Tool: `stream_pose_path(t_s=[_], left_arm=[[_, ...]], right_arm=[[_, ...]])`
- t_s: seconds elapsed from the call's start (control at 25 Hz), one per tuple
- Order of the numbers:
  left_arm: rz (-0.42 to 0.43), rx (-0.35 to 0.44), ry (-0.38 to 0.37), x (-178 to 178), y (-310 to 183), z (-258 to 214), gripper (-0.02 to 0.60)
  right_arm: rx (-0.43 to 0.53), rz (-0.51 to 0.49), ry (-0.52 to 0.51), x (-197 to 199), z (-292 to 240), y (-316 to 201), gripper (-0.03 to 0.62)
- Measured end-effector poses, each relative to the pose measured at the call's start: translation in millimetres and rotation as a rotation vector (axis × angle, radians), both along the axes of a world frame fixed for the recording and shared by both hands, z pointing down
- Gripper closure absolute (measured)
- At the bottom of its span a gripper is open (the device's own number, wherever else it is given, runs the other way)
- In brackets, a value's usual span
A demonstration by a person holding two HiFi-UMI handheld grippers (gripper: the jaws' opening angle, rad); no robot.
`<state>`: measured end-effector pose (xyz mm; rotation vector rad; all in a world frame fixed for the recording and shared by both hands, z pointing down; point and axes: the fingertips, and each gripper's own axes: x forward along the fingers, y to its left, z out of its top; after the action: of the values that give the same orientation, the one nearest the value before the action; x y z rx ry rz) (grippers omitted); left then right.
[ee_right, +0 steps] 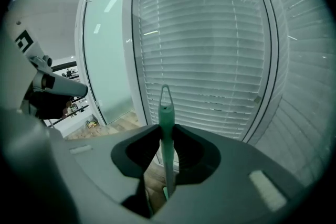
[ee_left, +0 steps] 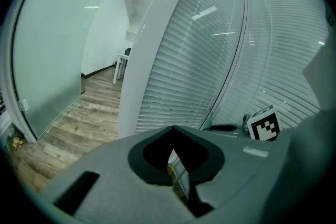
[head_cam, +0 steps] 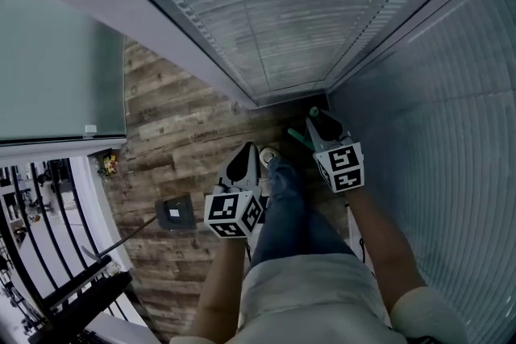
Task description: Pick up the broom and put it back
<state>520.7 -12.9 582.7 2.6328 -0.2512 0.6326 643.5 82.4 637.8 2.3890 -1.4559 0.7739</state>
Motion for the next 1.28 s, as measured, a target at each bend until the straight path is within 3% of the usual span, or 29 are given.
stream_pose_path(t_s=[0.88, 1.04, 1.28], left_arm=[[-0.027, -0.04, -0.014, 9.1, -31.7, 15.4, 0.575], [-0.031, -0.038, -0.017, 11.8, -34.7, 35.1, 0.575], [-0.03, -0.046, -0.022, 14.9, -33.5, 21.9, 0.575]], right_arm=[[-0.027, 0.003, -0.012, 52.9, 30.6, -71.0, 0.502], [-0.028, 0.008, -0.013, 61.0, 52.3, -75.5, 0.502], [-0.037, 0.01, -0.011, 67.5, 38.6, -77.1, 0.5]])
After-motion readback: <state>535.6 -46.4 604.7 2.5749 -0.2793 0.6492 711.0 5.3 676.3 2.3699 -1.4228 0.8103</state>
